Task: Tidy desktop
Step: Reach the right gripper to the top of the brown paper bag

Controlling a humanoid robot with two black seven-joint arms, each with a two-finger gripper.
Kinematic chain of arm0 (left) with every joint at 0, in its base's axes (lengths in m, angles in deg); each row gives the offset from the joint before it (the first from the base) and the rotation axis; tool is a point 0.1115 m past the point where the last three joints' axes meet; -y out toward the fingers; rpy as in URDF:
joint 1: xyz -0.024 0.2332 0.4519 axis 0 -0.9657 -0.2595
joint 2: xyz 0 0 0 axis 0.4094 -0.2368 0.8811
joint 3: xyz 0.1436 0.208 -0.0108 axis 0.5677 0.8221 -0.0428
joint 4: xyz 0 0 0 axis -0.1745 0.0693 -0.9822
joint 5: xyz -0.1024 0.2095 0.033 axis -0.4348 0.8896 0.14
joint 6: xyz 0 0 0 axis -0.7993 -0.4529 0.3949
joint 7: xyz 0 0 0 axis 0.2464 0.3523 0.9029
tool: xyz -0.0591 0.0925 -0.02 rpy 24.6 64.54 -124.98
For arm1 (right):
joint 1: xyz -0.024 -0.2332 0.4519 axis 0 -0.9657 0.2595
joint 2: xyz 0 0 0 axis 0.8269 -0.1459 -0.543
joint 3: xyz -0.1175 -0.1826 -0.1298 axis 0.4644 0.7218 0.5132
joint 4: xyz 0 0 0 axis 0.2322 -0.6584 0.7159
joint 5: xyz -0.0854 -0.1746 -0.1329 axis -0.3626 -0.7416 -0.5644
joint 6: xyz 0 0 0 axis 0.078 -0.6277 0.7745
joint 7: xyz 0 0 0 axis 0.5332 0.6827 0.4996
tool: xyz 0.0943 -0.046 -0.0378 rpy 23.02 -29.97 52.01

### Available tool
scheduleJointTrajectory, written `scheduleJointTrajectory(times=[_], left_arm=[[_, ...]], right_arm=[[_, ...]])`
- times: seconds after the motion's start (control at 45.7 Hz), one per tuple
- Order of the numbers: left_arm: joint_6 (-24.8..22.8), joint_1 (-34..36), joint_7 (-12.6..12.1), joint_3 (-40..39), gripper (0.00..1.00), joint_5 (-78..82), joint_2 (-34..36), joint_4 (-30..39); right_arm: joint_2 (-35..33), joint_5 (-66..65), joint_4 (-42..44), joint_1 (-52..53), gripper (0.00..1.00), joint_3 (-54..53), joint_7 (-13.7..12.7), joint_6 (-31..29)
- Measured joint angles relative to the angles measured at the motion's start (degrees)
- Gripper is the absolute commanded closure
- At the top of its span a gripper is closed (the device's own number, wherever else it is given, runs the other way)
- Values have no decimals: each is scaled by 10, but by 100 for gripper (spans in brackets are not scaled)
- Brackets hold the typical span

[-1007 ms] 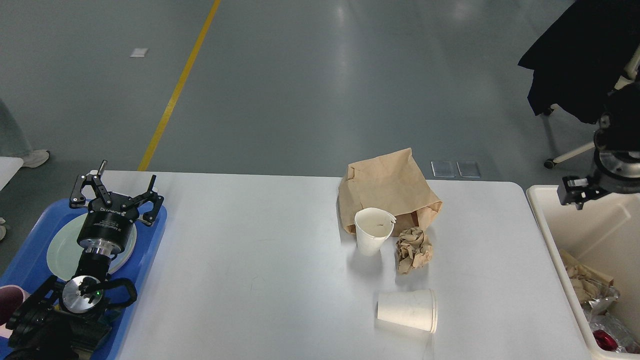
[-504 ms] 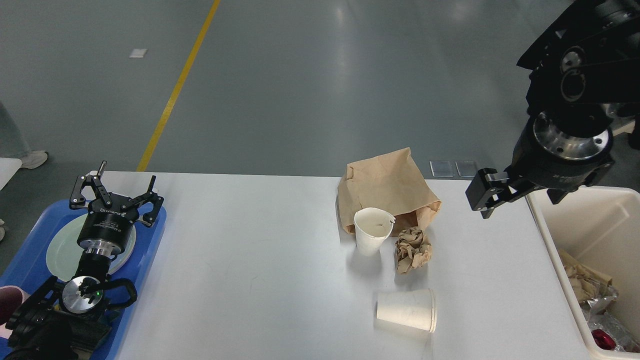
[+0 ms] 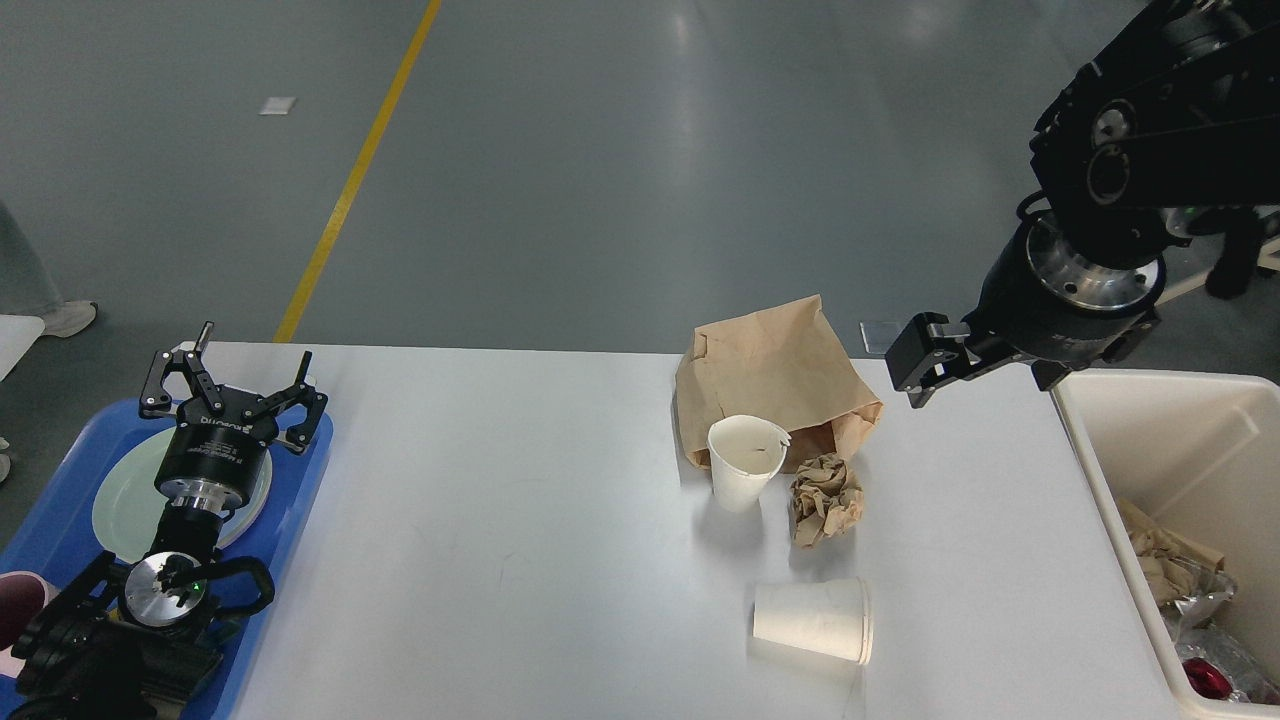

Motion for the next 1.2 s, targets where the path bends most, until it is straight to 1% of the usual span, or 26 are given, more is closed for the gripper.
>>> scheduleJointTrajectory(times=[0.109,0.328,0.394,0.438,0.526,0.591,0.657,0.788,0.876,1.095,1.204], left_arm=[[0,0,0,0,4,0,0,0],[-1,0,0,0,4,0,0,0],[-1,0,0,0,4,0,0,0],[-1,0,0,0,3,0,0,0],[-1,0,0,0,4,0,-1,0],[-1,0,0,0,4,0,-1,0],[-1,0,0,0,4,0,-1,0],[-1,0,0,0,4,0,0,0],[-2,0,0,0,4,0,0,0],[-2,0,0,0,3,0,0,0],[-2,0,0,0,4,0,0,0]], right_arm=[[16,0,85,-74,0,-17,-2,10],[48,20,298,-257,0,-39,-4,24],[49,54,374,-345,8,-74,-6,35],[49,70,406,-385,10,-89,-8,40],[52,94,474,-471,10,-122,-9,60],[55,108,523,-539,4,-160,-9,91],[54,121,566,-600,1,-218,-9,132],[51,133,622,-696,0,-359,-9,208],[50,130,636,-733,0,-425,-9,235],[53,129,653,-757,0,-495,-2,286],[64,128,675,-761,0,-522,0,295]])
